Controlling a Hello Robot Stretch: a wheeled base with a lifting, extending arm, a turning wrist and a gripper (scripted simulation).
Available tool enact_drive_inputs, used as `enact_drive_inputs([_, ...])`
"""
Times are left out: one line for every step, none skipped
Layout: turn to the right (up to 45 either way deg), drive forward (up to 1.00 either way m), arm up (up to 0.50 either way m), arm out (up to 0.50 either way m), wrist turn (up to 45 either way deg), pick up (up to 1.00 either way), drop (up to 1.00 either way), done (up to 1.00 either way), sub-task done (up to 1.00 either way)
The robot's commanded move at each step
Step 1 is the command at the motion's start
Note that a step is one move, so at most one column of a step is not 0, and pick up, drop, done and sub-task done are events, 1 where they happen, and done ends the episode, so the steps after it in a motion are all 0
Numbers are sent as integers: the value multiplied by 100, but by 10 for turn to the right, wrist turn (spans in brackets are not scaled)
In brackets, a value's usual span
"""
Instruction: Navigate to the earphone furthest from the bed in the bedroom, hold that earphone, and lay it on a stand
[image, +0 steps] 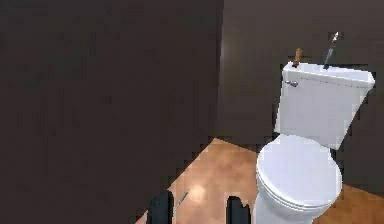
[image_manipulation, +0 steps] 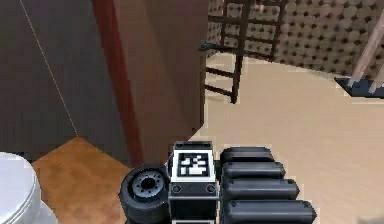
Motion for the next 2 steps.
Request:
enact_drive_inputs([-120,0,0,0,0,0,0,0,0])
enact_drive_inputs([0,10,0,0,0,0,0,0,0])
